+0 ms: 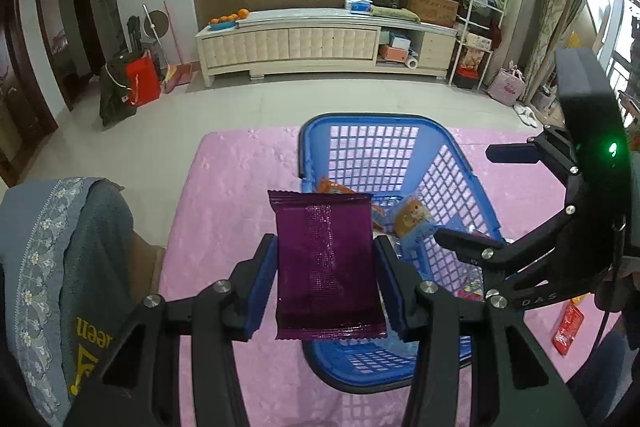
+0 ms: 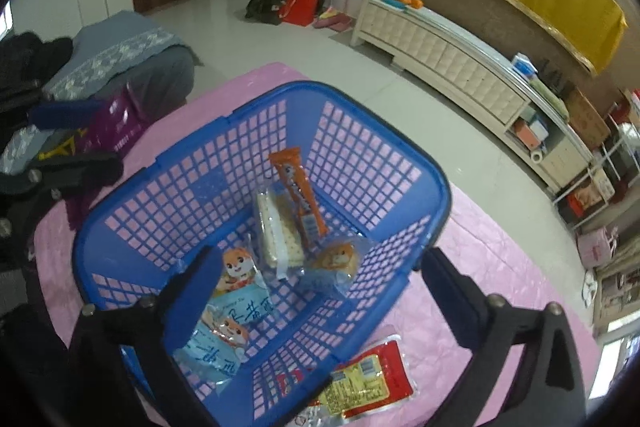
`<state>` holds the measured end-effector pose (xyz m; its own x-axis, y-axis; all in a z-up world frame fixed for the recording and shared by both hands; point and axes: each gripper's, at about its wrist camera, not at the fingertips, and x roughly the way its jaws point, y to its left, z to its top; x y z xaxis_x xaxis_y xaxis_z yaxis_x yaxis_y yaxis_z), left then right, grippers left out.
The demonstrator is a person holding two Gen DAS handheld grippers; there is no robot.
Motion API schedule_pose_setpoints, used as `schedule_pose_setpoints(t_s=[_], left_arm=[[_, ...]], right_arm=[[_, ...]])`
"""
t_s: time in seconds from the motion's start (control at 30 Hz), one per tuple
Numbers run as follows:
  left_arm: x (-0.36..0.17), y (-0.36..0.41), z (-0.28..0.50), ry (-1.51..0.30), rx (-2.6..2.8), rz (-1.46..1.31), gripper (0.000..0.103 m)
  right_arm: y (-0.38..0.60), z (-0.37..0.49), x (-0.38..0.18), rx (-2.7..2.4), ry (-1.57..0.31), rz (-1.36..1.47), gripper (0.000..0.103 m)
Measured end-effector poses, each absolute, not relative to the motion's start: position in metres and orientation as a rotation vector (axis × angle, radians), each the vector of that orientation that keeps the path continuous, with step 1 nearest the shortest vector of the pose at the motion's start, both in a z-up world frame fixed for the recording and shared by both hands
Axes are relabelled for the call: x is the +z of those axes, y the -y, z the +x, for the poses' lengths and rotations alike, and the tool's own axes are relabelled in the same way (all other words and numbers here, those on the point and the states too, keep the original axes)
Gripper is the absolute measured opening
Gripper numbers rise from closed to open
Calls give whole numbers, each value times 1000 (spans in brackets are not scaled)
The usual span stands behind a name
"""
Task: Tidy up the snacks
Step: 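Carry the purple pack and cracker pack over the blue basket with both tools, then open both tools to drop the purple pack and crackers into the basket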
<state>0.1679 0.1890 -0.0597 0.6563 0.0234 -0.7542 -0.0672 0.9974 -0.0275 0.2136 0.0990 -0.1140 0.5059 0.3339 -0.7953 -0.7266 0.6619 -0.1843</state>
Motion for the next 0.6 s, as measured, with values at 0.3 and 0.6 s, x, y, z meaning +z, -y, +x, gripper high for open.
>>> schedule_pose_setpoints(t_s=[0.3,0.6], left_arm=[[-51,-163,171,-842,12,-13,46],[-58,-150,181,-858,-16,-13,46]], right_arm=[[-72,212,-103,640,-839,-416,103],[-48,217,-105,561,-851,-332,103]])
